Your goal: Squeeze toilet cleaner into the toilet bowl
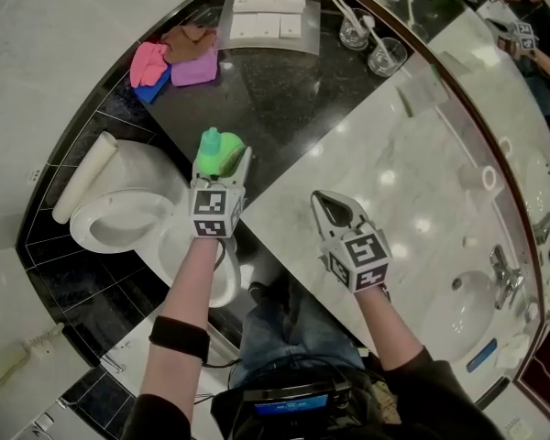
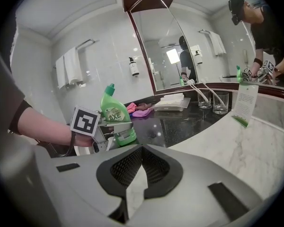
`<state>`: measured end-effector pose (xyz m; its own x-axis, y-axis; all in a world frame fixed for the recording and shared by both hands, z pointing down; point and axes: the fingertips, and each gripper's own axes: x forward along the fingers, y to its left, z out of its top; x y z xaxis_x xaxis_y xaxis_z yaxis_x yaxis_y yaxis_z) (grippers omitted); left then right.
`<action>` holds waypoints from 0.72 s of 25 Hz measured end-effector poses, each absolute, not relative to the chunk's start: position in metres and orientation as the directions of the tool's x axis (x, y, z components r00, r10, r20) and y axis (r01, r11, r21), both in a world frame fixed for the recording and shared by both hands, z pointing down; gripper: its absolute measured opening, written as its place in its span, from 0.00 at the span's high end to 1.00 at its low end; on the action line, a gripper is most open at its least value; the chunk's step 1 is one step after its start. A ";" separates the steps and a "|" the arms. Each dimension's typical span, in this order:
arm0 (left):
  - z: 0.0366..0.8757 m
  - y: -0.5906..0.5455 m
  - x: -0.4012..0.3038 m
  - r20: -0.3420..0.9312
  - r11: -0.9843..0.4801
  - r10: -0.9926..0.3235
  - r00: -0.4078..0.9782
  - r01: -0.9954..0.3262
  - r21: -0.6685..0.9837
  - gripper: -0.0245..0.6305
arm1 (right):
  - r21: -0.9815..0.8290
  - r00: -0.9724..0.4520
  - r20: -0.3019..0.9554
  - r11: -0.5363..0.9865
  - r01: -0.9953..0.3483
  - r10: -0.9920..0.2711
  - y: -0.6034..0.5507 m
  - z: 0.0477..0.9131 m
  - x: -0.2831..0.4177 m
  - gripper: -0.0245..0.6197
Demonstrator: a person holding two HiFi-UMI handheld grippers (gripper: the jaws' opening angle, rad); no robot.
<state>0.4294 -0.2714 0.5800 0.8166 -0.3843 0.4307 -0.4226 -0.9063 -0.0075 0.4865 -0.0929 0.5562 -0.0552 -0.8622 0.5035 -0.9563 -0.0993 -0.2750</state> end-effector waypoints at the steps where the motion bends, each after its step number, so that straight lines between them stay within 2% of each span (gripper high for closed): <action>1: 0.579 -0.271 0.430 0.430 -0.907 -0.385 0.816 -0.421 -0.014 0.62 | -0.273 -0.055 0.504 -0.098 -0.957 -0.862 -0.093 0.557 0.487 0.94; 18: 0.557 -0.250 0.414 0.439 -0.910 -0.377 0.816 -0.414 -0.012 0.65 | -0.271 -0.087 0.494 -0.058 -0.961 -0.865 -0.094 0.549 0.487 0.94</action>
<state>0.4144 -0.2497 0.5567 0.8160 -0.3765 0.4386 -0.4135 -0.9104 -0.0122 0.4871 -0.0941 0.5488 -0.0871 -0.8653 0.4936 -0.9608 -0.0579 -0.2711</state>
